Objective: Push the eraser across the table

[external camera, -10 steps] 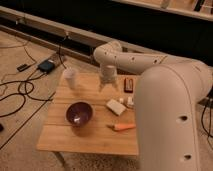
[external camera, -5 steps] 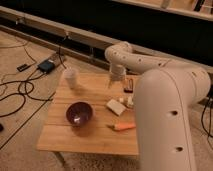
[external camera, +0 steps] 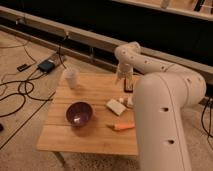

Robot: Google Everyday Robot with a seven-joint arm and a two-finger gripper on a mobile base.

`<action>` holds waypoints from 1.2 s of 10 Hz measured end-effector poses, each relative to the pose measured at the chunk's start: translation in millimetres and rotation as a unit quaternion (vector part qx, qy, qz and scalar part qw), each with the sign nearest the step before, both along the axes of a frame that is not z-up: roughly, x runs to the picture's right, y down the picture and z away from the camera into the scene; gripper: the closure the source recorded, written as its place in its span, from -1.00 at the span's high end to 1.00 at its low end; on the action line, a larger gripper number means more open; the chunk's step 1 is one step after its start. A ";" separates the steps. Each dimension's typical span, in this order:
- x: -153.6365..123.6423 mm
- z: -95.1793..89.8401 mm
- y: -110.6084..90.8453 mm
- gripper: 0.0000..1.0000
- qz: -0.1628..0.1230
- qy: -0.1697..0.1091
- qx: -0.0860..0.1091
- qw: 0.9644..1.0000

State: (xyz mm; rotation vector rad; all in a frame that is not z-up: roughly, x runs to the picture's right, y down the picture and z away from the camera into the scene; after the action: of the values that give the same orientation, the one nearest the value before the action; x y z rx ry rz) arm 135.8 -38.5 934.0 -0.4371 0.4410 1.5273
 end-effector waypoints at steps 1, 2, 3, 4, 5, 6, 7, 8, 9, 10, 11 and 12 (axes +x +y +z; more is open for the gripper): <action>9.9 9.6 -4.7 0.30 0.005 0.003 0.003 1.000; 16.0 15.5 -7.3 0.30 0.008 0.006 0.005 1.000; 26.4 24.4 -9.4 0.30 0.014 0.012 0.006 1.000; 34.7 31.4 -10.3 0.30 0.019 0.017 0.005 1.000; 43.0 37.7 -11.3 0.30 0.022 0.024 0.005 0.999; 49.9 42.8 -13.5 0.30 0.025 0.030 0.008 0.999; 55.2 45.5 -15.4 0.30 0.025 0.037 0.011 0.999; 56.6 46.0 -16.3 0.30 0.027 0.039 0.012 0.999; 56.2 46.1 -16.3 0.30 0.027 0.039 0.012 0.999; 56.2 46.1 -16.3 0.30 0.027 0.039 0.012 0.999; 56.0 46.3 -16.1 0.30 0.027 0.039 0.012 0.999; 56.0 46.3 -16.1 0.30 0.027 0.039 0.012 0.999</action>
State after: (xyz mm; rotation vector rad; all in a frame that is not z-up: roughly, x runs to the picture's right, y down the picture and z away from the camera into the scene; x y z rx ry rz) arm 191.8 -54.6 980.3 -0.3743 0.4742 1.6049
